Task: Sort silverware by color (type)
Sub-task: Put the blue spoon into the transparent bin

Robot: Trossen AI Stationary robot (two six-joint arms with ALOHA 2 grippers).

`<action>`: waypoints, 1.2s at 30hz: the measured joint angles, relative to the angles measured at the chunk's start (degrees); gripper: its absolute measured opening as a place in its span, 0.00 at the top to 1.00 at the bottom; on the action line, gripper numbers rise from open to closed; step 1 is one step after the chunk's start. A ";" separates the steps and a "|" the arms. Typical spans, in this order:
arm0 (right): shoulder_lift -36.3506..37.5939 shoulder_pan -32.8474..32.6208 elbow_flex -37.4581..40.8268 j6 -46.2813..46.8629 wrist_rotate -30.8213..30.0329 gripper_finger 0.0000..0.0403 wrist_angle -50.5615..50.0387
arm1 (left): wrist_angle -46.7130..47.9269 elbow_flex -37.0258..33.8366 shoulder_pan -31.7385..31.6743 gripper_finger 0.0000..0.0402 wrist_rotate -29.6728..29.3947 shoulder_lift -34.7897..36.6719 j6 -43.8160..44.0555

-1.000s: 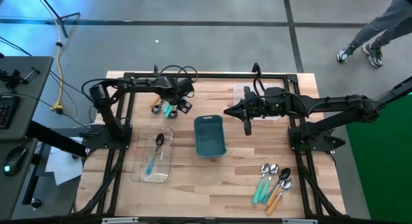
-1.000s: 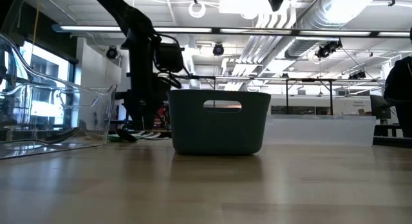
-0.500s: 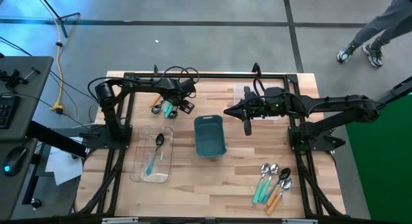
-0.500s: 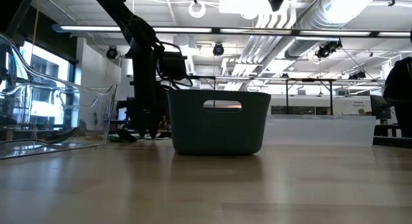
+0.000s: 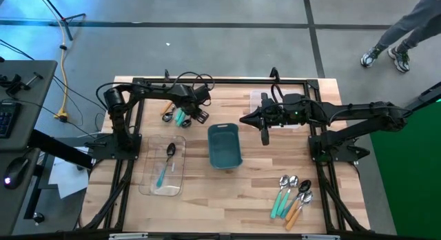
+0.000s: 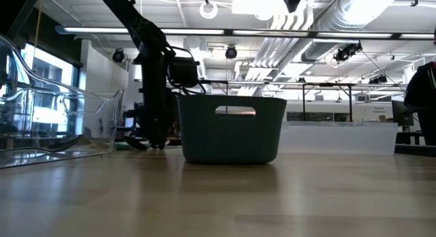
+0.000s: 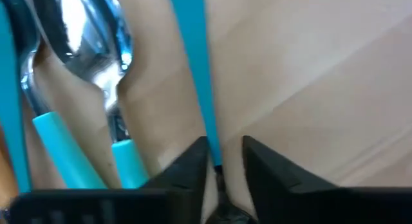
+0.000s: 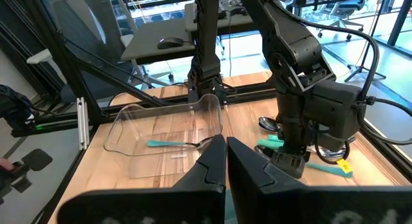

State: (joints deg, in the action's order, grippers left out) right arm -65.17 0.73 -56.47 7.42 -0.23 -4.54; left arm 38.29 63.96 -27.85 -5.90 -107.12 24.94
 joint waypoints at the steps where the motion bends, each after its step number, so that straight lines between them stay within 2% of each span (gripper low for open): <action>1: 0.00 0.00 0.00 0.00 0.00 1.00 0.00 | -0.15 0.00 0.04 0.87 -0.03 -0.02 -0.10; 2: 0.00 0.00 0.00 0.00 0.00 1.00 0.00 | -0.49 -0.02 0.06 0.93 0.13 -0.02 -0.49; 4: 0.00 0.00 0.00 0.00 0.00 1.00 0.00 | -0.79 -0.02 0.01 0.98 1.14 -0.02 -1.45; 13: 0.00 0.00 0.00 -0.58 0.01 1.00 0.00 | -0.88 -0.07 0.10 0.99 1.39 0.01 -3.10; 18: 0.00 0.00 0.00 -1.09 0.01 1.00 0.00 | -1.24 -0.48 0.11 0.99 1.65 2.38 -5.96; 23: 0.00 0.00 0.00 -1.49 0.01 1.00 0.00 | -5.12 -0.30 0.58 1.00 2.21 10.83 -9.06; 27: 0.00 0.00 0.00 -1.50 0.01 1.00 0.01 | -9.68 -0.26 2.63 1.00 3.04 20.71 -12.13; 33: -0.02 0.00 0.00 -1.47 0.00 1.00 0.04 | -13.74 -0.52 8.16 1.00 3.26 36.17 -13.62; 36: -0.02 0.00 0.00 -1.44 0.00 1.00 0.26 | -19.11 -3.15 12.15 1.00 3.15 43.51 -13.33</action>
State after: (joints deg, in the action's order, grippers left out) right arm -65.19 0.73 -56.47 5.98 -0.23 -4.28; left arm 19.18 60.81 -15.71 -2.75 -63.60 11.61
